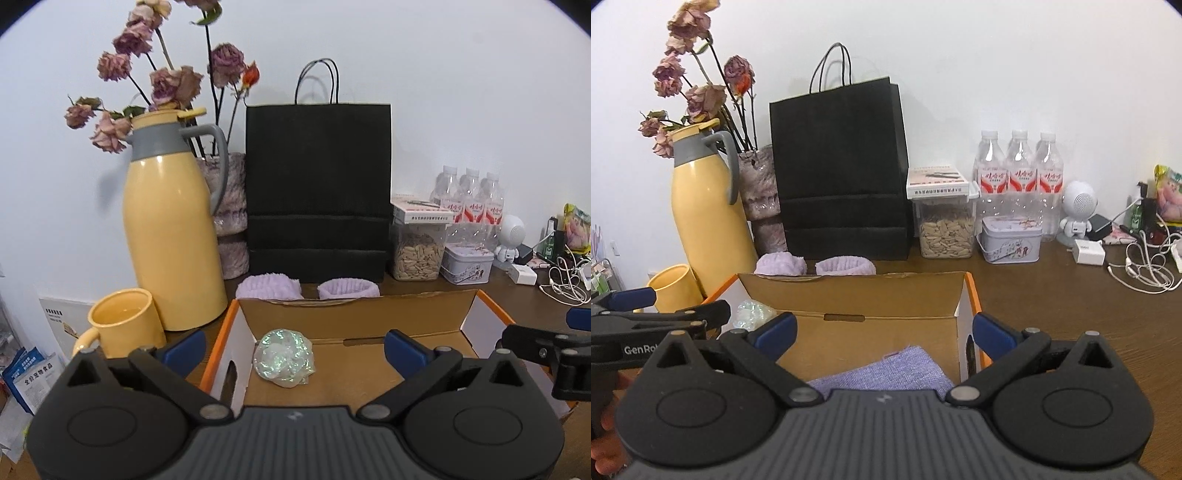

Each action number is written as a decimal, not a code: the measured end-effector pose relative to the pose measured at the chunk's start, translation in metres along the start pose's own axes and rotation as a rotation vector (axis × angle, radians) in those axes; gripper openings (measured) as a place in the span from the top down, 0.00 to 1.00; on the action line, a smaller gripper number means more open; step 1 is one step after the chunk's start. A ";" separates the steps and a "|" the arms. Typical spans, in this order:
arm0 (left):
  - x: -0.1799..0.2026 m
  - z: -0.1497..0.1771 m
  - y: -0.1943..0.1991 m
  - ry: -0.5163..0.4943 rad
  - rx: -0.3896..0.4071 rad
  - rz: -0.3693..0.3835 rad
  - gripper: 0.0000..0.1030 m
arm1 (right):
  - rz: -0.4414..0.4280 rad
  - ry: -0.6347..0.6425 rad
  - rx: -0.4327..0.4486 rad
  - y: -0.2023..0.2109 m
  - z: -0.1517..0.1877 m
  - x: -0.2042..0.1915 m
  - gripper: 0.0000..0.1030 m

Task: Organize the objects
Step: 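Drop the pouch and white cap into the box, opening both tools, then grasp the black cable with the left tool while the right tool grasps the plush toy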

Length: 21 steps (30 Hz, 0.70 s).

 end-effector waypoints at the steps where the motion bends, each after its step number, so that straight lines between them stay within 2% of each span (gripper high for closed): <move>1: 0.000 0.000 0.004 -0.001 0.005 -0.001 0.00 | 0.002 0.006 0.006 0.004 0.001 -0.001 0.00; 16: -0.006 0.020 0.092 -0.014 0.033 -0.001 0.00 | 0.010 0.048 0.030 0.084 0.026 -0.017 0.00; 21: -0.009 0.031 0.122 -0.017 0.040 0.021 0.00 | 0.010 0.070 0.033 0.111 0.039 -0.025 0.00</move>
Point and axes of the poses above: each gripper's, at about its wrist camera, not at the fingertips, and y roughly against the way its jaws point, x to its right, z to its underside, the point moved 6 cm from there along -y, roughly the way its jaws point, and after that the axes turned 5 degrees about y, right-handed, at the moved point
